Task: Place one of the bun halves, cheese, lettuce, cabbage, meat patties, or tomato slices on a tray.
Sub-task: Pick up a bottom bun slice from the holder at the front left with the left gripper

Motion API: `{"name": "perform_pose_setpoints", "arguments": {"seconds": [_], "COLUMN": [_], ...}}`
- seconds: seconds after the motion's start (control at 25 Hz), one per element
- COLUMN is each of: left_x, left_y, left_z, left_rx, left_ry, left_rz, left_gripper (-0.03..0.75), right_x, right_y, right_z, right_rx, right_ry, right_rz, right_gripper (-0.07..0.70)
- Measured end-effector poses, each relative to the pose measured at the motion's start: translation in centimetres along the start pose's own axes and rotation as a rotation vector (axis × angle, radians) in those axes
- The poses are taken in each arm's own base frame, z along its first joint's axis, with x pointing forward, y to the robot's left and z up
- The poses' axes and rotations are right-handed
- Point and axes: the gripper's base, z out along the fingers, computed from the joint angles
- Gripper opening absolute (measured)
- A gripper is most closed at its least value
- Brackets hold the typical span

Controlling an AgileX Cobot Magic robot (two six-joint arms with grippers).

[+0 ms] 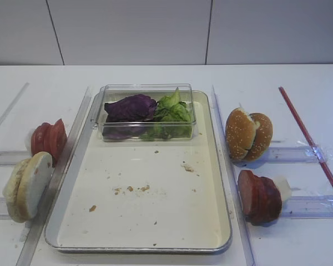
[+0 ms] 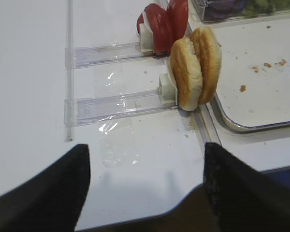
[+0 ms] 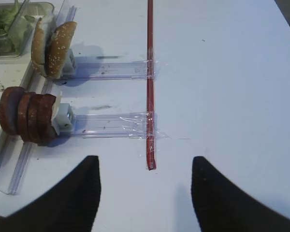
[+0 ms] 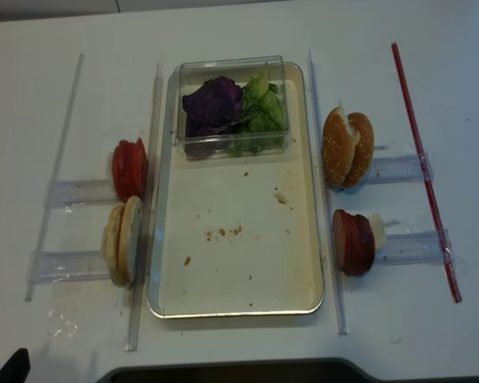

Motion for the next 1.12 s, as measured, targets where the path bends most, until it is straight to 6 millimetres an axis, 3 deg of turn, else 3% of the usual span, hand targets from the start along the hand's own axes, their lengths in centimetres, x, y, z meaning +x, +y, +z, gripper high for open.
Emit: {"name": "perform_pose_setpoints", "arguments": {"seconds": [1.12], "left_x": [0.00], "left_y": [0.00], "left_z": [0.00], "left_rx": [0.000], "left_ry": [0.000], "left_rz": [0.000], "left_gripper": [0.471], "right_x": [0.00], "right_y": [0.00], "right_z": [0.00], "right_rx": [0.000], "right_ry": [0.000], "right_rz": [0.000], "right_gripper": [0.430]}}
